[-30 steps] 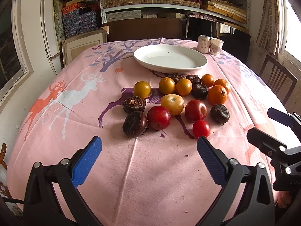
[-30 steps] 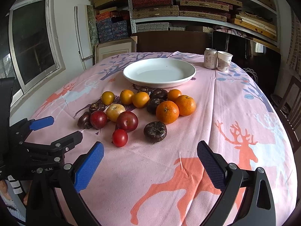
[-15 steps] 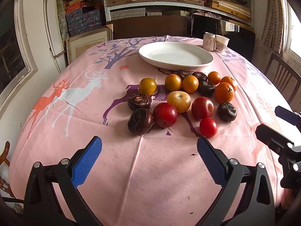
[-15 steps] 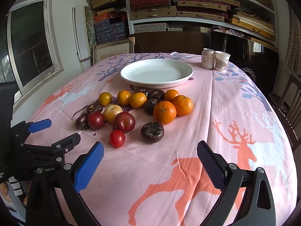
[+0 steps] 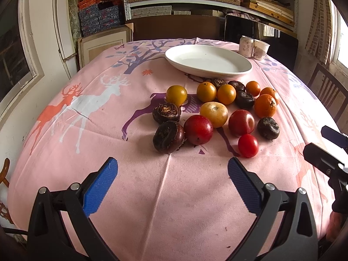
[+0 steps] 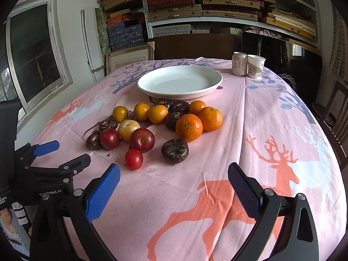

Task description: Organize fruits

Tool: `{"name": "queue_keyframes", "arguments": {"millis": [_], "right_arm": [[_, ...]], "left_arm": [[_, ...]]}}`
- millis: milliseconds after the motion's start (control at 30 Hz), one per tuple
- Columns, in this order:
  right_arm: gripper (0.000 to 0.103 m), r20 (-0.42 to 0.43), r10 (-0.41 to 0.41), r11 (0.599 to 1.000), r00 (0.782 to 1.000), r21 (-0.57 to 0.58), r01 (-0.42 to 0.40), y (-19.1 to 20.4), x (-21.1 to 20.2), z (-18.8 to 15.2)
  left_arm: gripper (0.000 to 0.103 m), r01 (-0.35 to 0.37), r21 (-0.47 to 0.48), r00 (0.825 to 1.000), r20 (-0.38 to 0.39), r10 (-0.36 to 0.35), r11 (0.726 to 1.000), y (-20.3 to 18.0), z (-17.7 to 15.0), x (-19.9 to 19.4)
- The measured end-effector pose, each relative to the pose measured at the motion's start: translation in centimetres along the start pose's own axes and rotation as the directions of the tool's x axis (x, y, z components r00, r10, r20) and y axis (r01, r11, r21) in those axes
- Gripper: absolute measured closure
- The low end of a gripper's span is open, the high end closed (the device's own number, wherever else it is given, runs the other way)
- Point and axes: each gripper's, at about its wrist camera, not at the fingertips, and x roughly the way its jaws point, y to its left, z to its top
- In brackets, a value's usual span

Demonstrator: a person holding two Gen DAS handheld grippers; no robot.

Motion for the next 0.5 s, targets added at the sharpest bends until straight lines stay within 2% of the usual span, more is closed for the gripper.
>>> {"name": "queue_keyframes", "arguments": {"millis": [167, 267, 400, 500], "right_arm": [[0.004, -0.003, 0.002, 1.000, 1.000, 0.006, -0.002, -0.2, 0.2, -0.1], [0.004, 0.001, 0.008, 1.000, 1.000, 0.020, -0.008, -0.5, 0.5, -0.1], [0.004, -0.005, 0.017, 0.999, 1.000, 0.043, -0.017, -1.2, 1.2, 0.0], [0.004, -0.012, 0.023, 0.998, 1.000, 0.057, -0.022, -1.7, 1.7, 0.2]], "left_arm": [[0.004, 0.030, -0.006, 1.000, -0.008, -0.030, 1.000, 0.6, 0.1, 0.6], [0.004, 0.023, -0.001, 1.000, -0.007, -0.023, 1.000, 1.4, 0.4, 1.1], [0.004, 0.059, -0.025, 0.998, -0.022, -0.060, 0.998, 3.0, 1.4, 2.0], [0.004, 0.048, 0.010, 0.999, -0.023, -0.047, 0.999, 3.2, 2.0, 2.6]]}}
